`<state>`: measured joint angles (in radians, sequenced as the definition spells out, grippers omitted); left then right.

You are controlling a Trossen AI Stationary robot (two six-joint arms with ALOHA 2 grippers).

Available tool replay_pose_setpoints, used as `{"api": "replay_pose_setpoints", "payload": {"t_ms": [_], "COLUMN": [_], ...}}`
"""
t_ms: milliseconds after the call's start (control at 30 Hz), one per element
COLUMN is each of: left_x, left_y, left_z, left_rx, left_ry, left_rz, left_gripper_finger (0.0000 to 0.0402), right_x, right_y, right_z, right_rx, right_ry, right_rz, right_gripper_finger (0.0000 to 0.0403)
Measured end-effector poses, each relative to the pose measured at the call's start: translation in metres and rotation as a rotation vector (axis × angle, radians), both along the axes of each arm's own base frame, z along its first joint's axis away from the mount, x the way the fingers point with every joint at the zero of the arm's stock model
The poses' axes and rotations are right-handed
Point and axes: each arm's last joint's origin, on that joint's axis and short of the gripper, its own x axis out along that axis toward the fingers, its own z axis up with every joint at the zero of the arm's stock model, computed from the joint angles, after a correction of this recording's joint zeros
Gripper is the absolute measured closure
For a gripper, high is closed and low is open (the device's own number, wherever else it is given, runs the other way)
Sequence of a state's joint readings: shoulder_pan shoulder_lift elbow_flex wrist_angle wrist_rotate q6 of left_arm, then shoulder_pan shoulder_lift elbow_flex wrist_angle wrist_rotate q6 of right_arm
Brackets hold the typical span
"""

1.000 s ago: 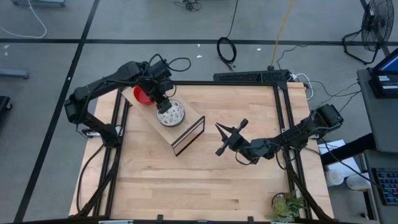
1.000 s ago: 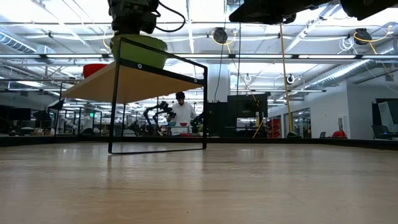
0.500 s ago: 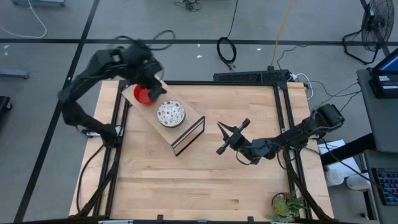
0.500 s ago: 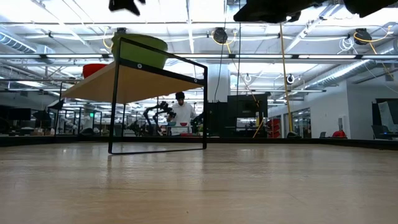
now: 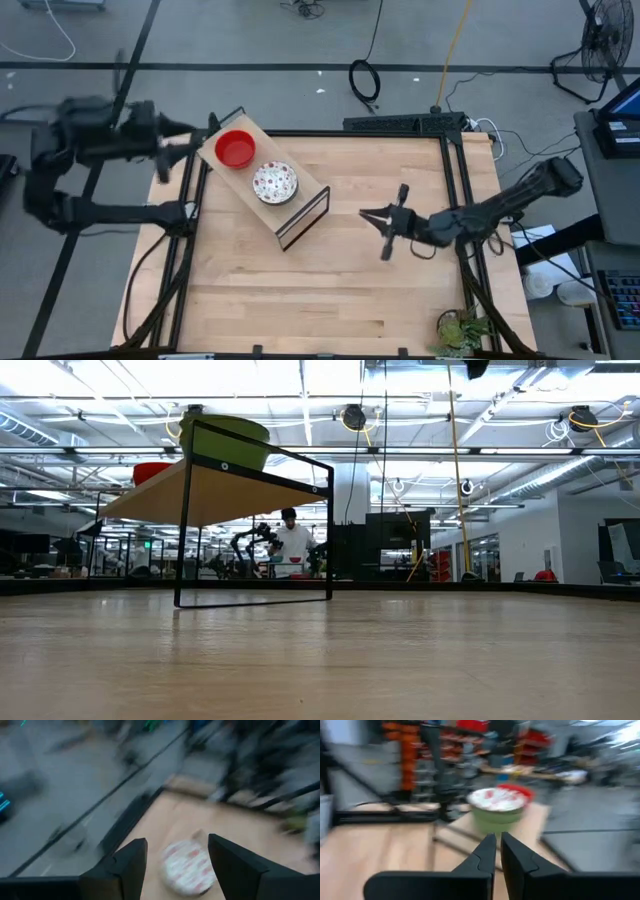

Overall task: Pick & Place Mini bowls
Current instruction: Return to Home Position

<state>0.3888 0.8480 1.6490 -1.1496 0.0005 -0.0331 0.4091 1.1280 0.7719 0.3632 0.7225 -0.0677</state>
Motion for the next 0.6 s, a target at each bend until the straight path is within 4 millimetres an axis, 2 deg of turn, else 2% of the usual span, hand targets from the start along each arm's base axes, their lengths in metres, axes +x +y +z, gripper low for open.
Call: {"api": "replay_pose_setpoints", "payload": {"t_ms": [67, 133, 200, 333, 433, 600], "left_x": [-0.008, -0.01, -0.004, 0.011, 0.015, 0.009], "left_y": [-0.007, -0.01, -0.01, -0.004, -0.002, -0.005], "left_z": [-0.014, -0.037, -0.07, -0.141, -0.183, -0.221], "left_rx": [0.031, 0.049, 0.047, 0.04, 0.041, 0.08], "left_ry": [-0.12, -0.184, -0.188, -0.212, -0.273, -0.385], "left_rz": [-0.103, -0.19, -0.245, -0.241, -0.239, -0.234], "left_gripper_finger": [0.0188, 0.0188, 0.0188, 0.0188, 0.0188, 0.0188], "right_x": [-0.006, -0.01, -0.014, -0.024, -0.034, -0.061], "right_y": [-0.005, -0.008, -0.011, -0.023, -0.039, -0.062], "right_z": [0.002, 0.003, 0.005, 0.007, 0.007, -0.012], "right_rx": [0.025, 0.027, 0.018, -0.008, 0.022, 0.074], "right_ry": [0.033, 0.053, 0.069, 0.116, 0.135, 0.085], "right_rz": [0.079, 0.118, 0.132, 0.1, 0.04, -0.042], "right_gripper_finger": [0.0385, 0.0385, 0.0385, 0.0385, 0.0387, 0.0401]}}
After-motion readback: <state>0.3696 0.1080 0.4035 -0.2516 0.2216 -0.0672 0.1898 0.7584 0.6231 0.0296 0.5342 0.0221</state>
